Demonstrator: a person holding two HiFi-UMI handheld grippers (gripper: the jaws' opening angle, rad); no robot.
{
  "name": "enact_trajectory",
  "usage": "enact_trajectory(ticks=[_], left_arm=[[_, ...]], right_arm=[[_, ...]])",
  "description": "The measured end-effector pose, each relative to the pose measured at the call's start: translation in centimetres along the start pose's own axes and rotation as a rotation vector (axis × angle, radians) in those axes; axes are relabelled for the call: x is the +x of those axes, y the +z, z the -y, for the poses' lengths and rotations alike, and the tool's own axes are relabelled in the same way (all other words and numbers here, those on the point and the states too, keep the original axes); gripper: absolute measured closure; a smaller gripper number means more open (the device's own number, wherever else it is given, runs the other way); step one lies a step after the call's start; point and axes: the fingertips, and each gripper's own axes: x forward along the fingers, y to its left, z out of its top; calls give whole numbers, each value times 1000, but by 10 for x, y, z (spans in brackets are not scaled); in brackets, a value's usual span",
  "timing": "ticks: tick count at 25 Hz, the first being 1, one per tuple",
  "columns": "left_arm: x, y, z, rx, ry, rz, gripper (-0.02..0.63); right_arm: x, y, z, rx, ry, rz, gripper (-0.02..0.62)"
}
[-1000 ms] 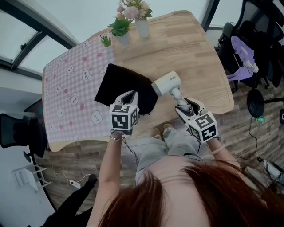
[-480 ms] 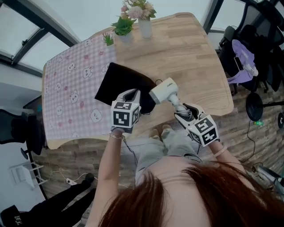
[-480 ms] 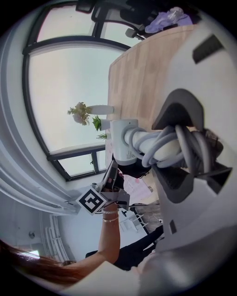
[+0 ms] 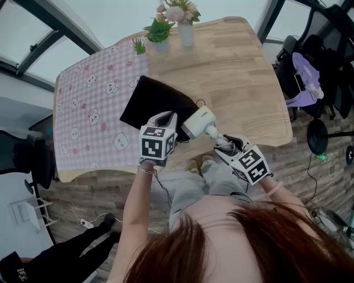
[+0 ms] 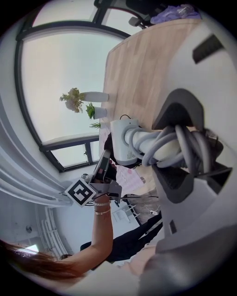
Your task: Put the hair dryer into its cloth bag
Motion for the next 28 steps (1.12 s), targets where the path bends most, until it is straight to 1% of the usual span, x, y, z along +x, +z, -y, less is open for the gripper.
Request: enact_trajectory(ticks=[14,28], left_arm=[[-3,-6,4,0,-12,-10,580],[-5,-9,9,18,-26,-15,580]], right_arm=[[20,-5,-23,-33,67,-56,371],[36,1,-27,-47,89,-67,371]])
